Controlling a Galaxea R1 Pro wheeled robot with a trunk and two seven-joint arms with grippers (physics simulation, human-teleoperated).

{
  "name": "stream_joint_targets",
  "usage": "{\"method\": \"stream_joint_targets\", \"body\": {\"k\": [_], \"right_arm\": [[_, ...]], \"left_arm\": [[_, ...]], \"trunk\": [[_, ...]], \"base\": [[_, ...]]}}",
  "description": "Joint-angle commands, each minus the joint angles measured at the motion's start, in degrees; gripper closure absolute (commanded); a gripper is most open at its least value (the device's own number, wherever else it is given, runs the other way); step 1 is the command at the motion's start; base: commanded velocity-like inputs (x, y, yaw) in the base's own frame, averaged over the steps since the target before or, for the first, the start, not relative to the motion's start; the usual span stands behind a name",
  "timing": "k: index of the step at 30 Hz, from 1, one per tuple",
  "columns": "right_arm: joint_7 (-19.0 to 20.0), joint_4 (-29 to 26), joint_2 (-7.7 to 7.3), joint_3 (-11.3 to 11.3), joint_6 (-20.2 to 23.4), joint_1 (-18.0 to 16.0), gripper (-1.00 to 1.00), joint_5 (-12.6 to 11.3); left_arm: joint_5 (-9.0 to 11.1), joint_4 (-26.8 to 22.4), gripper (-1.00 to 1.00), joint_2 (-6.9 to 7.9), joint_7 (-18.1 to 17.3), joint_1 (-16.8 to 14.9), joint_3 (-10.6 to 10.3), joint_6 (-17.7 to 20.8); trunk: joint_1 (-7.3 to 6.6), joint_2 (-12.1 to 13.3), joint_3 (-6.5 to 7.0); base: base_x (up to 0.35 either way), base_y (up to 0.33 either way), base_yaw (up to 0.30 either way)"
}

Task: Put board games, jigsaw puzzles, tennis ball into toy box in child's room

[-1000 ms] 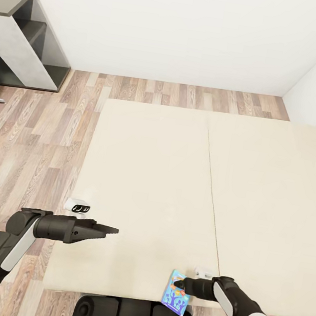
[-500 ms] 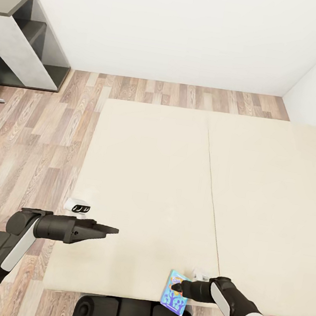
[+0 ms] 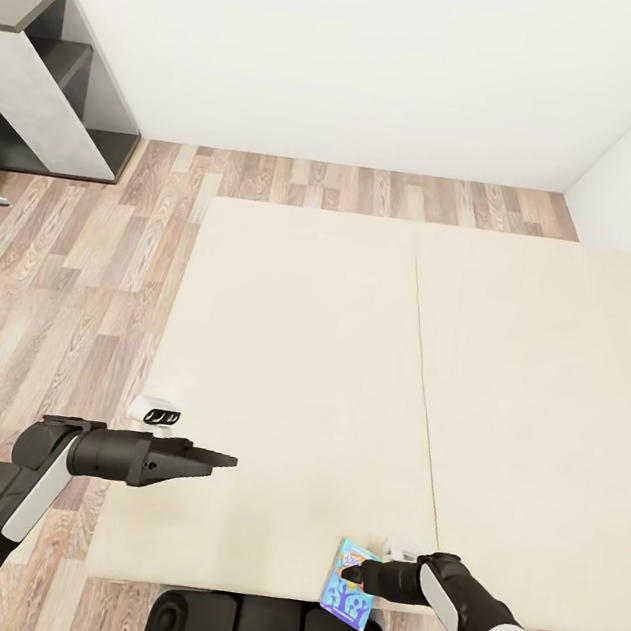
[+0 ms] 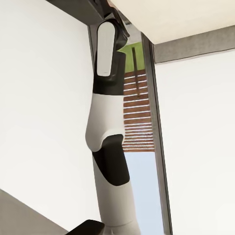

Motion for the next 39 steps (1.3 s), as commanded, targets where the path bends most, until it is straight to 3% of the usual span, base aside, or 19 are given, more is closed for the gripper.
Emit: {"method": "stream_joint_targets", "body": {"k": [1, 39], "right_arm": [[0.1, -0.1, -0.04, 0.2, 0.2, 0.0, -1.0, -0.1], [0.1, -0.2, -0.04, 0.2, -0.1, 0.0, -1.0, -0.1]], "left_arm": [[0.2, 0.0, -1.0, 0.05, -0.1, 0.0, -0.1, 0.6], [0.1, 0.0, -1.0, 0.05, -0.1, 0.0, -0.1, 0.6]], "trunk": [[0.03, -0.1, -0.08], [0.03, -0.1, -1.62]], "base": [[0.0, 0.0, 0.0], [0.0, 0.0, 0.005]]}}
